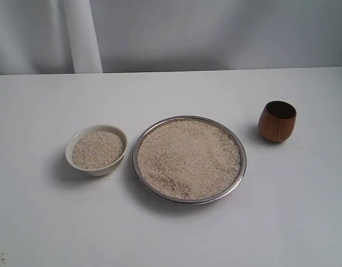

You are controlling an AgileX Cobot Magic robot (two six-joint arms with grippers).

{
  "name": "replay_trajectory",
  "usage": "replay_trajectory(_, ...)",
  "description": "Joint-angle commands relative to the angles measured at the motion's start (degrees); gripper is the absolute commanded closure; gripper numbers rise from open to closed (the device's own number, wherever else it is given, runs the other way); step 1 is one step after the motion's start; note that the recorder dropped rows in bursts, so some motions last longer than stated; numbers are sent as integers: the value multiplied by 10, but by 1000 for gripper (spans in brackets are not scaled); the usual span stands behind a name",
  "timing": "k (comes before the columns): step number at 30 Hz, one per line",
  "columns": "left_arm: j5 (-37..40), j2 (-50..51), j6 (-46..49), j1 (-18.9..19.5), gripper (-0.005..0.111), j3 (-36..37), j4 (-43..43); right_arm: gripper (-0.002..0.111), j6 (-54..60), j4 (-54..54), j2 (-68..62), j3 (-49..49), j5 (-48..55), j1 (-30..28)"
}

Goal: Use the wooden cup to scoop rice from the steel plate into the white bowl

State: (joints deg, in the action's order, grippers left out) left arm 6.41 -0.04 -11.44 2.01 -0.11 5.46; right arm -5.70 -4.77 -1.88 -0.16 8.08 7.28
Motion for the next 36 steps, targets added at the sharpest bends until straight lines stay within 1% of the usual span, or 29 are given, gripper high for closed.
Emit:
replay_trajectory(1, -2, 0, -3, -3, 107, 1, -4, 108, 3, -6, 3, 2, -1, 1)
replay_trajectory(11, -2, 0, -3, -3, 107, 1, -4, 108, 3, -6, 3, 2, -10, 1)
replay_trajectory(17, -2, 0, -3, -3, 107, 1, -4, 108, 3, -2, 3, 2, -137, 1)
replay_trajectory(22, -2, 0, -3, -3, 107, 1, -4, 108, 3, -2, 3, 2, -292, 1)
replay_trajectory(25, -2, 0, -3, -3, 107, 1, -4, 108, 1, -2, 3, 2, -364, 1)
replay_trajectory(28, -2, 0, -3, -3, 107, 1, -4, 108, 1, -2, 3, 2, -394, 1)
replay_trajectory(36, -2, 0, -3, -3, 107, 1, -4, 108, 1, -2, 3, 2, -395, 1)
